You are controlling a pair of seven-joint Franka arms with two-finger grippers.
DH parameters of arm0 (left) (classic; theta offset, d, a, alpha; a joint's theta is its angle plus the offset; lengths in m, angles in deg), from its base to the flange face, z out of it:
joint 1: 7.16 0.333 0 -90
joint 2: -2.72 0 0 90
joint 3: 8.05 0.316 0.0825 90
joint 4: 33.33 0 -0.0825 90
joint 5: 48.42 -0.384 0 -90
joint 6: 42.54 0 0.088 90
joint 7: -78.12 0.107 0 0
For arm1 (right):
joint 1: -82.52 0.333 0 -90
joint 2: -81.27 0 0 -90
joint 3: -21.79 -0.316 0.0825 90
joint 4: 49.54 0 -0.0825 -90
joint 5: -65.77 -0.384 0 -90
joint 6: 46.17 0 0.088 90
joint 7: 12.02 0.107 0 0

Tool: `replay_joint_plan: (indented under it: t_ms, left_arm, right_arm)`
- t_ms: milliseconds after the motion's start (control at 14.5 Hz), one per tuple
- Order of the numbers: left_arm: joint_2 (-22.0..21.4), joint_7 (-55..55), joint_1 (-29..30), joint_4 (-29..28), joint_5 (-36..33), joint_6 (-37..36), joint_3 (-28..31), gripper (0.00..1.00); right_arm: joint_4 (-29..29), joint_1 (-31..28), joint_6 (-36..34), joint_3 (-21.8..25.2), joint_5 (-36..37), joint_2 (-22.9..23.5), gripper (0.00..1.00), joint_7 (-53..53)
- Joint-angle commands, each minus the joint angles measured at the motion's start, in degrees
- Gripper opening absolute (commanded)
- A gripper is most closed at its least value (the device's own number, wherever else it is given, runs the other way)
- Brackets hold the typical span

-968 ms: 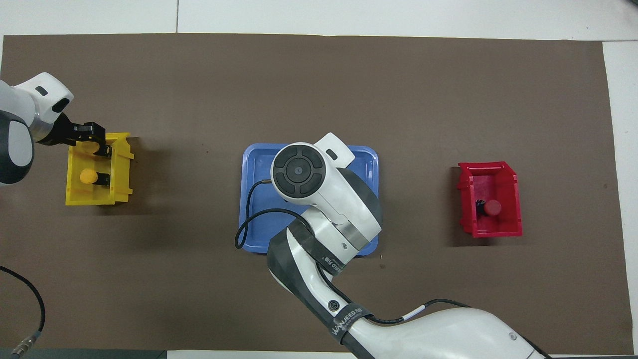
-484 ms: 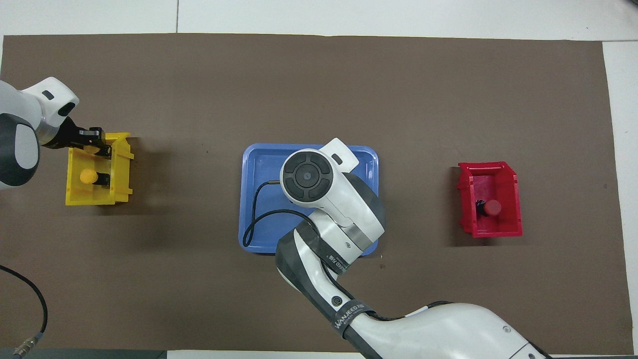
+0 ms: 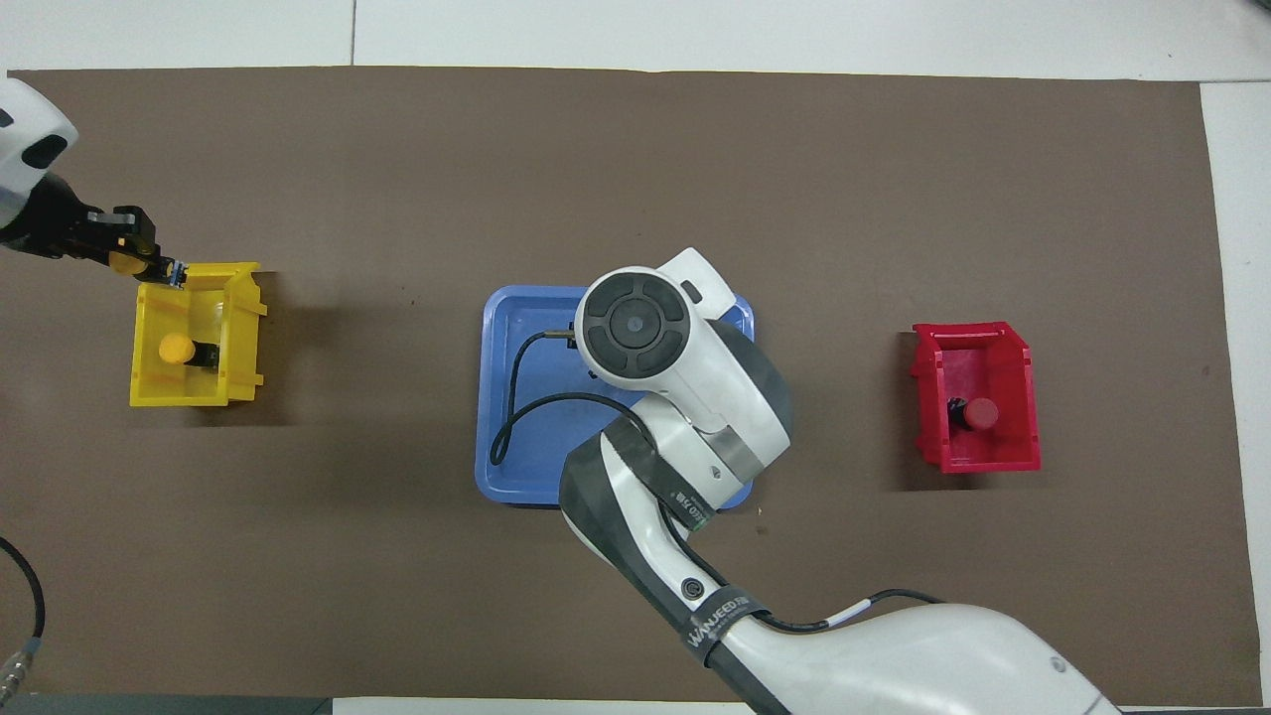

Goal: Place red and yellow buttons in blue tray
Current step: 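Carry the yellow button to the tray while the right gripper returns to holder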

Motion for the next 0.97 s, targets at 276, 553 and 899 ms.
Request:
replay_joint_plan:
  t_ms: [276,553,899]
  left_arm:
    - [0.3,-30.8,-24.9,-2.6,6.1,10.4,0.0,0.01]
    - [3.7,-35.7,-33.8,-7.9,6.6,21.2,0.0,0.01]
    - [6.2,-35.5,-36.0,-10.3,6.6,21.0,0.0,0.01]
  right_arm:
    - [18.4,-19.9,-9.3,-1.0,-0.4,-24.2,0.79,-28.7]
    - [36.6,-31.3,1.7,-0.7,-4.2,-34.0,0.76,-48.4]
    - [41.2,-35.6,5.0,-0.7,-4.2,-33.5,0.68,-49.5]
